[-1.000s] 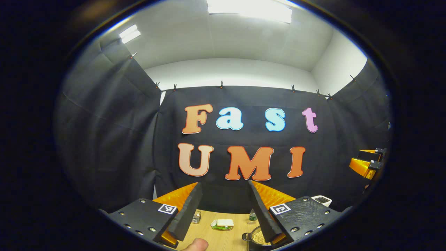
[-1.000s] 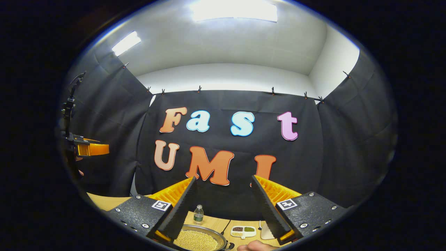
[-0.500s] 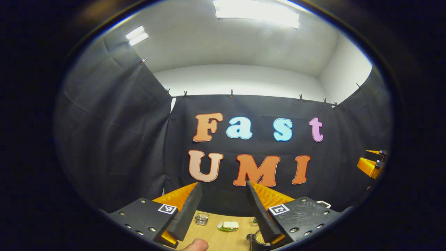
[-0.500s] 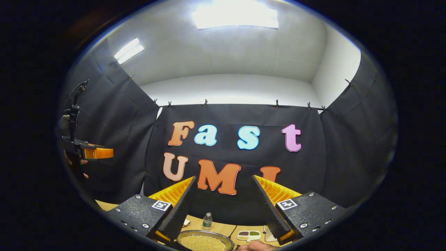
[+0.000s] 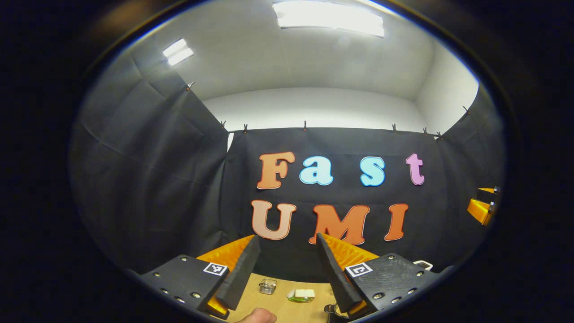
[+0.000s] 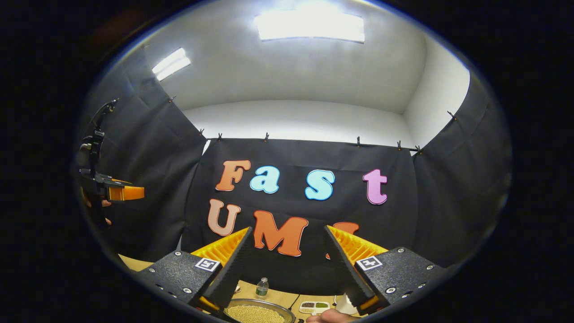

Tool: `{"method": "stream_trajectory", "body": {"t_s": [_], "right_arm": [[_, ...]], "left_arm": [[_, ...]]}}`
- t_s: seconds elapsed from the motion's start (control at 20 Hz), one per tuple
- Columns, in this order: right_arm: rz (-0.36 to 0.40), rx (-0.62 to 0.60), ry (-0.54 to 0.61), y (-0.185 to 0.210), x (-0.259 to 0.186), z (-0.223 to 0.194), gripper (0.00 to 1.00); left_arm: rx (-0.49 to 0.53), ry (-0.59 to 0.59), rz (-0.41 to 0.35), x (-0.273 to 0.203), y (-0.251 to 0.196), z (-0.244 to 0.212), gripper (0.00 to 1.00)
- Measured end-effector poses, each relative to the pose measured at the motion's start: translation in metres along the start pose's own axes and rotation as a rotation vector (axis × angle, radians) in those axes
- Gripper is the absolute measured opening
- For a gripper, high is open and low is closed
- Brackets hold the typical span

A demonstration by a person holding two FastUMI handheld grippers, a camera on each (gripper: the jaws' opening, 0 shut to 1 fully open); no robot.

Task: First push the handle of the pot to place it horizontally, then grasp the pot with both hands and set it on the induction cooktop.

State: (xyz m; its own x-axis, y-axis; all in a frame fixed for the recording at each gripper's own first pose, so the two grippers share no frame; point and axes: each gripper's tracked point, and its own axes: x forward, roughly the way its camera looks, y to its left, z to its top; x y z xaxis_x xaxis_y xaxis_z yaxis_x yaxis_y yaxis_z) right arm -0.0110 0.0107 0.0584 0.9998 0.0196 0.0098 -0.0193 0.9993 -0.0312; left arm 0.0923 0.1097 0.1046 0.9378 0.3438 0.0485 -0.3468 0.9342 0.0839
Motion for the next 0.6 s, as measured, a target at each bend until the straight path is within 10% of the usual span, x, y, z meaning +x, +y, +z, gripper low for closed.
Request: {"method": "stream_trajectory", "body": {"t_s": [0.6], "right_arm": [[0.030, -0.061, -0.052, 0.004, 0.027, -0.018, 0.93]], "left_arm": [[-0.041, -0.055, 0.046, 0.025, 0.003, -0.011, 0.80]]}}
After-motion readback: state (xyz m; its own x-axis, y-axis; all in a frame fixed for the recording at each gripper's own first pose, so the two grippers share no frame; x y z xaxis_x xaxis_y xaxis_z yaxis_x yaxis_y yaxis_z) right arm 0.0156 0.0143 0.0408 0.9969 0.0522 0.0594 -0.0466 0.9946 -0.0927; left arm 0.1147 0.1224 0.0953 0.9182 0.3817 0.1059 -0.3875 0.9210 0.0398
